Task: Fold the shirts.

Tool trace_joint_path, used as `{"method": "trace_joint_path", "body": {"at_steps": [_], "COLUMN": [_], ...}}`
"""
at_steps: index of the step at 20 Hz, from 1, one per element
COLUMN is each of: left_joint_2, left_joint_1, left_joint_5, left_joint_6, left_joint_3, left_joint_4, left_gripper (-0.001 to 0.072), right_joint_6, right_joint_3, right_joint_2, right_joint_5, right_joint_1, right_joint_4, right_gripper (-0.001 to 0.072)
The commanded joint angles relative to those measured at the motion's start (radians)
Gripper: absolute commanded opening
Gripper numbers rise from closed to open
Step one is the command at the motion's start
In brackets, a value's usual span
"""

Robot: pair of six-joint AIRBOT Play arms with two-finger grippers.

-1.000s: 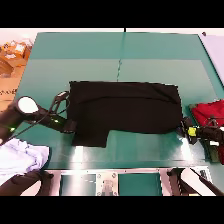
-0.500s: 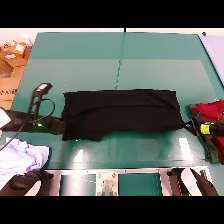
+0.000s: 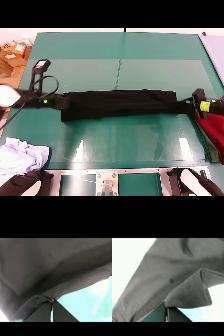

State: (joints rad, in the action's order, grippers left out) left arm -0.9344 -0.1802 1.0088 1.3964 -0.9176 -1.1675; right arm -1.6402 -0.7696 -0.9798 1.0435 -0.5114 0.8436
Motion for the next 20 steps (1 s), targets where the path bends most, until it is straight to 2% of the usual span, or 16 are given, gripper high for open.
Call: {"method": "trace_joint_path", "body": {"at_steps": [1, 4, 5, 6, 7, 8, 10, 12, 13, 14, 15, 20], "left_joint_2": [-0.203, -0.390, -0.443, -0.494, -0.528, -0.547, -0.547, -0.539, -0.539, -0.539, -0.540, -0.540], "left_joint_1": [0.001, 0.001, 0.001, 0.001, 0.001, 0.007, 0.042, 0.094, 0.117, 0.134, 0.146, 0.150], "left_joint_5": [-0.110, -0.207, -0.248, -0.289, -0.319, -0.338, -0.292, -0.148, -0.076, -0.029, -0.003, 0.023], "left_joint_6": [-0.037, -0.065, -0.070, -0.070, -0.069, -0.060, -0.040, -0.032, -0.026, -0.024, -0.024, -0.024], "left_joint_3": [-0.095, -0.201, -0.234, -0.272, -0.307, -0.337, -0.388, -0.439, -0.456, -0.461, -0.461, -0.461], "left_joint_4": [-0.006, -0.005, -0.005, -0.006, -0.008, -0.012, -0.012, -0.010, -0.010, -0.009, -0.008, 0.052], "left_gripper": [0.0021, 0.0023, 0.0024, 0.0108, 0.0394, 0.0526, 0.0524, 0.0524, 0.0524, 0.0524, 0.0524, 0.0524], "right_joint_6": [0.002, 0.002, 0.002, 0.002, 0.010, 0.069, 0.231, 0.325, 0.338, 0.344, 0.369, 0.524], "right_joint_3": [-0.090, -0.167, -0.203, -0.246, -0.306, -0.368, -0.479, -0.552, -0.557, -0.557, -0.557, -0.557], "right_joint_2": [-0.202, -0.400, -0.465, -0.519, -0.566, -0.592, -0.599, -0.600, -0.602, -0.612, -0.631, -0.789], "right_joint_5": [-0.145, -0.225, -0.258, -0.278, -0.272, -0.231, -0.099, 0.040, 0.073, 0.107, 0.139, 0.270], "right_joint_1": [0.085, 0.115, 0.117, 0.114, 0.104, 0.087, 0.029, -0.049, -0.082, -0.113, -0.135, -0.150], "right_joint_4": [-0.018, -0.025, -0.036, -0.043, -0.042, -0.042, -0.037, 0.019, 0.055, 0.081, 0.081, 0.011], "right_gripper": [0.0023, 0.0027, 0.0095, 0.0197, 0.0294, 0.0312, 0.0313, 0.0313, 0.0363, 0.0496, 0.0543, 0.0552]}}
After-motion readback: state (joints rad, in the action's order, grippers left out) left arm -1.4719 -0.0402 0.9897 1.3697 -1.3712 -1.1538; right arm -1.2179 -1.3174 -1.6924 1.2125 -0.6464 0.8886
